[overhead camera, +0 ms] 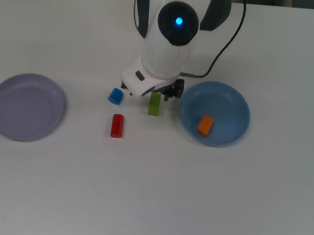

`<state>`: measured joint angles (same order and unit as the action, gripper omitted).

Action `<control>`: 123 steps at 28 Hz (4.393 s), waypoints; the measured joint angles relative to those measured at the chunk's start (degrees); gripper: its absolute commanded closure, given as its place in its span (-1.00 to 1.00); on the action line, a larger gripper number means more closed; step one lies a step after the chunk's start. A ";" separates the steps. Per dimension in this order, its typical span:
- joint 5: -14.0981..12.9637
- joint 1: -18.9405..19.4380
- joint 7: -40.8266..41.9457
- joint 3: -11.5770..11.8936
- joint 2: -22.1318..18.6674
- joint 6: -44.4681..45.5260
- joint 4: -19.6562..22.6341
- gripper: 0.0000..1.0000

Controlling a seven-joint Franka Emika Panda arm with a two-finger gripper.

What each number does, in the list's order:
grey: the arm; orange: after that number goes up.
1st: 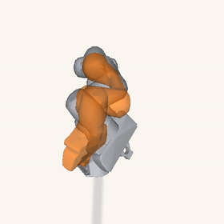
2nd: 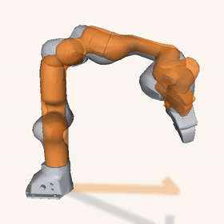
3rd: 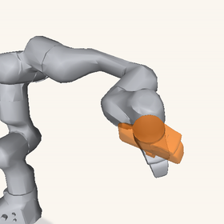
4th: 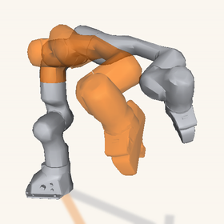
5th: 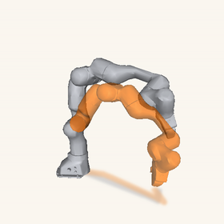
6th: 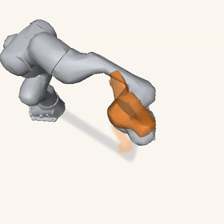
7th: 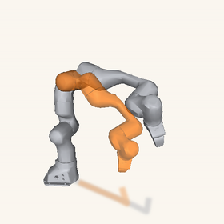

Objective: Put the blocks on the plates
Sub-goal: 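Move the gripper to the green block and grasp it, then carry the green block onto the blue plate and release it, then move the gripper to the red block and grasp it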

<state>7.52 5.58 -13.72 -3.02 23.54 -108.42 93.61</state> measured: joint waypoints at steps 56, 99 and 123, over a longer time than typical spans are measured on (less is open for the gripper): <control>0.42 9.32 -3.71 -1.59 -0.96 -5.23 0.69 0.50; 3.01 -3.39 -2.90 5.06 5.22 -15.10 0.07 -0.50; 2.98 -3.92 -2.16 4.81 7.67 -18.57 -0.44 0.77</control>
<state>10.50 1.66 -15.88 1.78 31.21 -126.99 93.17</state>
